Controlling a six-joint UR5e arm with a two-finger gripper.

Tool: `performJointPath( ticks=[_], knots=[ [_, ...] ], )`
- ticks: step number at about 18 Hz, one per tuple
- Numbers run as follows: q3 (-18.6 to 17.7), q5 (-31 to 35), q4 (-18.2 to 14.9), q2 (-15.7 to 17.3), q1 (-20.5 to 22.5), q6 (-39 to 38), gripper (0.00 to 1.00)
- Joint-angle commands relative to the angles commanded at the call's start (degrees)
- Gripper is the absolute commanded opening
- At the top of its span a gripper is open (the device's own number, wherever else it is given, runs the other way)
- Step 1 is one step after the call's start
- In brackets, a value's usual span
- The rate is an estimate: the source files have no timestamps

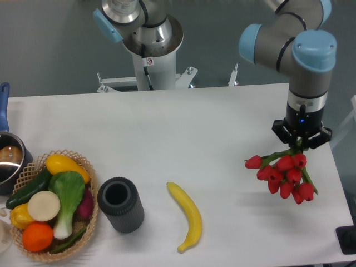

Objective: Place the flowers on the table

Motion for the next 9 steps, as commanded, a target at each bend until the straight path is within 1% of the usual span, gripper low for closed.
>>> performJointPath(
  ticks=[3,4,6,7,9],
  knots=[
    [-1.2,0.0,0.1,-0.1,-0.1,0.1,0.0],
    [-1.7,0.2,0.1,-0.7,-0.4,0.1,0.0],
    [-2.3,2.6,0.0,-1.2,-2.5,-0.2,0.0],
    [-3.3,3.9,0.2,-1.6,-4.1,-0.3,0.0],
    [-5.6,4.6,0.4,-1.6,-5.2,-0.5,0.0]
  ],
)
